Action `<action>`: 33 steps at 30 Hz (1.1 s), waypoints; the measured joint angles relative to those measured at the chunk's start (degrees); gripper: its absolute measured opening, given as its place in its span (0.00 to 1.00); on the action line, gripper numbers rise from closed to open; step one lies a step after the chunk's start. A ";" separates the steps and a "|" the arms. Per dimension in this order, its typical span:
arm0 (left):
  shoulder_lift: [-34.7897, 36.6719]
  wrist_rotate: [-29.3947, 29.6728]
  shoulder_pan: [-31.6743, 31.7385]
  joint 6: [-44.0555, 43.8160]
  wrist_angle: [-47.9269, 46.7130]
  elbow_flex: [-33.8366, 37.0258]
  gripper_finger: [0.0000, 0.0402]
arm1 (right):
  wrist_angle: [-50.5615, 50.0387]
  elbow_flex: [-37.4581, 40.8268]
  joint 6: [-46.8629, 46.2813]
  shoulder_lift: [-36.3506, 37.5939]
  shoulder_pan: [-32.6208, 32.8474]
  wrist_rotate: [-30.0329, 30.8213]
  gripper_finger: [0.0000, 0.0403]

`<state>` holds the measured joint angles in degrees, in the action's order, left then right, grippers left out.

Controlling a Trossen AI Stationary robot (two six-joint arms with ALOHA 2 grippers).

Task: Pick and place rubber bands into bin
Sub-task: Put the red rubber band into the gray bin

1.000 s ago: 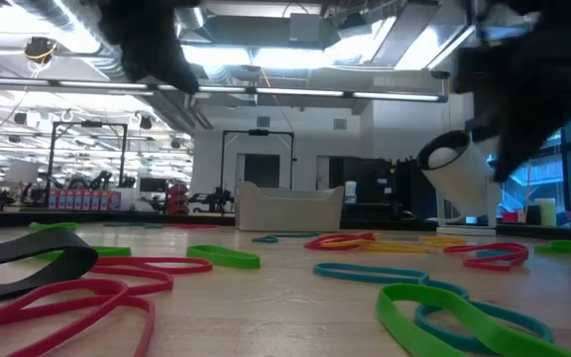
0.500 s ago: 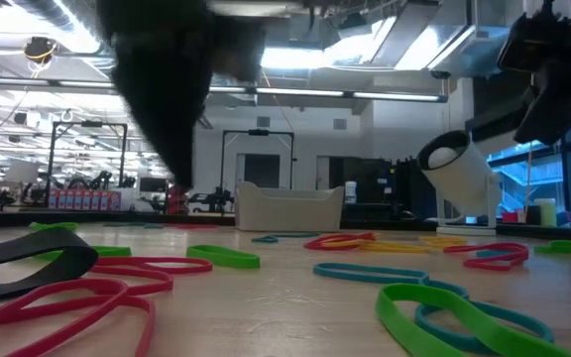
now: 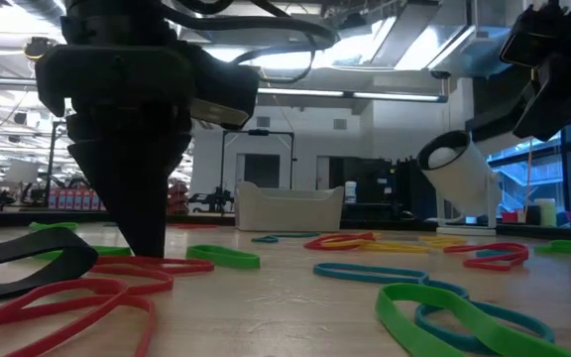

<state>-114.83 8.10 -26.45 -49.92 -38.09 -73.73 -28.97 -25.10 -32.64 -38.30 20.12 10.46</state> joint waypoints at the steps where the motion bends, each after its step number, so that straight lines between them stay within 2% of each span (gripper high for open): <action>1: -0.04 0.23 -0.22 -0.34 0.02 0.02 0.27 | 0.03 0.00 0.00 0.00 0.00 0.00 0.01; 6: -0.01 1.12 -0.98 -3.58 -0.08 0.00 0.16 | 0.02 0.00 0.13 -0.04 0.00 0.00 0.02; 10: -0.31 3.01 -1.30 -5.01 -3.26 -2.56 0.13 | 0.02 0.00 0.13 -0.04 0.00 0.02 0.03; 16: -0.29 2.85 -1.27 -0.62 -4.94 -6.74 0.17 | 0.02 0.00 0.13 -0.04 0.00 0.02 0.03; 25: -0.71 2.98 -2.20 0.03 -5.23 -7.50 0.24 | 0.02 0.00 -0.13 -0.07 0.00 0.04 0.02; 33: -6.07 2.99 -2.90 -0.02 -6.25 -7.89 0.26 | 0.08 0.00 -0.24 -0.07 0.00 0.07 0.03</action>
<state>-120.90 11.09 -29.35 -49.94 -44.33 -81.63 -28.89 -25.10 -32.88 -38.37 20.12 10.52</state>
